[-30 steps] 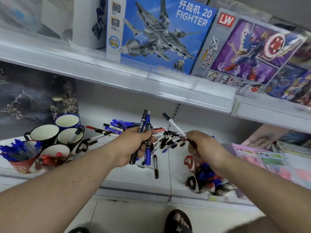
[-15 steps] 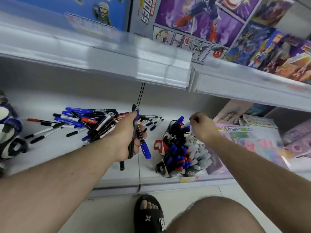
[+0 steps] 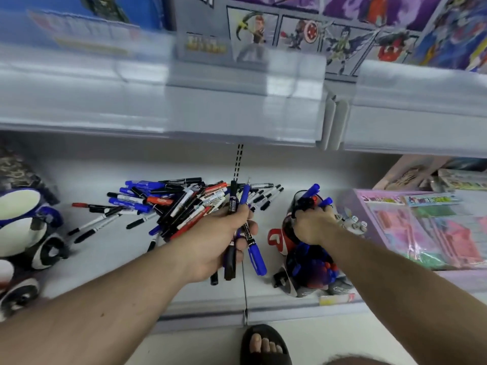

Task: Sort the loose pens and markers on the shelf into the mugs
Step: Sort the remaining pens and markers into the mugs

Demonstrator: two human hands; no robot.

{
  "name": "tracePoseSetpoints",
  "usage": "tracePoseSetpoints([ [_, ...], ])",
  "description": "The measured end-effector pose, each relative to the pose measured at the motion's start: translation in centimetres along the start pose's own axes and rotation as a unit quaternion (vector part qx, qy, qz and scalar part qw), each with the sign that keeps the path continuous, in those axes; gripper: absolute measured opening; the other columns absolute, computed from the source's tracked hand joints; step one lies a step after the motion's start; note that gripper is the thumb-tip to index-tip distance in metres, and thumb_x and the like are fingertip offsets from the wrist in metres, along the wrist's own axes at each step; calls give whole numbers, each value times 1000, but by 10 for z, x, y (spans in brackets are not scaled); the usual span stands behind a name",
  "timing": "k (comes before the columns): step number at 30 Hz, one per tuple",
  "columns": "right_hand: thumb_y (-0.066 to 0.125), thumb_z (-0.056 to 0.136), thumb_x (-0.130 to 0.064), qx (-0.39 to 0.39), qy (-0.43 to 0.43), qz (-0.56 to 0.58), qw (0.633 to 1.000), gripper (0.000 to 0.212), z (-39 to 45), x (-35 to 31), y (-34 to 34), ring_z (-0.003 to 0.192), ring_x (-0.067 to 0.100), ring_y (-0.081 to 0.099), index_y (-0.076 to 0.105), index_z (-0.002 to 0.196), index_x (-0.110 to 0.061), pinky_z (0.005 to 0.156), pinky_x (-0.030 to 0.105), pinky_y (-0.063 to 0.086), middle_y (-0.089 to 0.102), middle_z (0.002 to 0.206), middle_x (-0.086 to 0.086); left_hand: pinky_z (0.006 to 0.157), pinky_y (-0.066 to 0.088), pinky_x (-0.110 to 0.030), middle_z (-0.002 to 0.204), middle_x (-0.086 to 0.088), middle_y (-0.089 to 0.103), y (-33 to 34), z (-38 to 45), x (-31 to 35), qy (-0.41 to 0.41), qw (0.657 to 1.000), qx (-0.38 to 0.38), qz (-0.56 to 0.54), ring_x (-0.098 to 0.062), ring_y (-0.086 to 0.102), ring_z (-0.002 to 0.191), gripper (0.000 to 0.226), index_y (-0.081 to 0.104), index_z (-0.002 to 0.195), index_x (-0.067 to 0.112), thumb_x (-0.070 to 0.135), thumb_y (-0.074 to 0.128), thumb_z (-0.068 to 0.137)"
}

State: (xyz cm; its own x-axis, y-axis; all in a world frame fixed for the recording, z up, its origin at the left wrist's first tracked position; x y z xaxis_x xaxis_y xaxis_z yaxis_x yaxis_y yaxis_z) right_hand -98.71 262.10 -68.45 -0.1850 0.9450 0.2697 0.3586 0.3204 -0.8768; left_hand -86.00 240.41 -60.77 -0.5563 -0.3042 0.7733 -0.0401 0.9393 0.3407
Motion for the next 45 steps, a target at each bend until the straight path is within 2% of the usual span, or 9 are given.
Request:
tracePoseSetpoints([
  [4,38,98,-38,158,-5,194,968,33,-39,-16,-41,88,25,60,61,107,-16,84,37,43,67,96,7,43,35,-22,70,4,59,2,2,1,45,998,30,27,-9,33,47,21,59,98,17,38,55,96],
  [7,51,98,-37,6,-74,533,843,24,-99,-47,-74,64,17,54,65,101,-19,63,31,44,64,84,5,47,36,-24,70,1,59,7,4,4,55,996,68,-28,-10,36,48,23,60,96,17,38,52,99],
  [9,52,97,-45,-92,-119,575,804,25,-135,-62,-89,62,18,54,64,101,-23,59,31,44,66,90,7,50,40,-28,71,0,59,10,3,8,62,989,109,-77,-13,43,55,26,61,93,18,41,50,100],
  [12,55,96,-44,-98,-171,518,833,13,-160,-74,-98,64,15,60,55,98,-31,54,26,47,68,102,4,59,52,-36,74,0,61,16,-1,13,71,972,142,-171,-20,56,70,31,59,95,17,44,46,101],
  [17,53,98,-24,30,-193,443,875,12,-162,-85,-96,60,12,58,55,110,-20,61,28,53,56,72,-5,66,51,-32,74,1,64,18,-7,17,96,966,156,-180,-16,58,62,24,59,101,15,38,53,100],
  [27,53,95,0,6,-185,599,779,37,-189,-36,-123,42,12,34,77,94,-29,43,22,26,46,54,6,47,30,-23,66,2,60,-15,-25,42,93,950,74,-290,-10,41,51,36,58,70,20,51,63,87],
  [32,56,95,-4,34,-148,635,757,7,-191,-22,-124,39,17,30,58,92,-10,42,25,21,47,48,1,37,24,-20,78,-1,50,1,-24,27,66,995,71,-25,-10,35,52,18,55,83,22,33,67,91],
  [39,67,93,-22,190,-18,689,699,14,-185,-9,-96,43,14,42,64,85,-10,42,23,34,54,49,-3,35,24,-19,73,0,37,20,-19,5,37,998,57,13,-10,32,50,14,52,86,22,27,59,97],
  [45,54,99,-21,350,-31,437,828,16,-191,38,-70,58,8,55,65,88,-19,55,20,39,61,65,-10,44,26,-23,67,0,45,-2,-14,3,7,991,101,88,-13,36,54,28,54,80,16,31,43,101],
])
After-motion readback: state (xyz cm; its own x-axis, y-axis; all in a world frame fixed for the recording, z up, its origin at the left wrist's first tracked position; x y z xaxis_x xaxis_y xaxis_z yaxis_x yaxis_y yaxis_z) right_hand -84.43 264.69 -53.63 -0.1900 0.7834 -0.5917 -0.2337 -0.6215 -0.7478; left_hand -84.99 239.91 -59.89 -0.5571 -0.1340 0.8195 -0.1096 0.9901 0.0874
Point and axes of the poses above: each hand's wrist, its own z-axis towards the middle knuckle, its own y-axis out of the palm, x = y × z, the point moved 1 cm from there along z, towards the middle knuckle
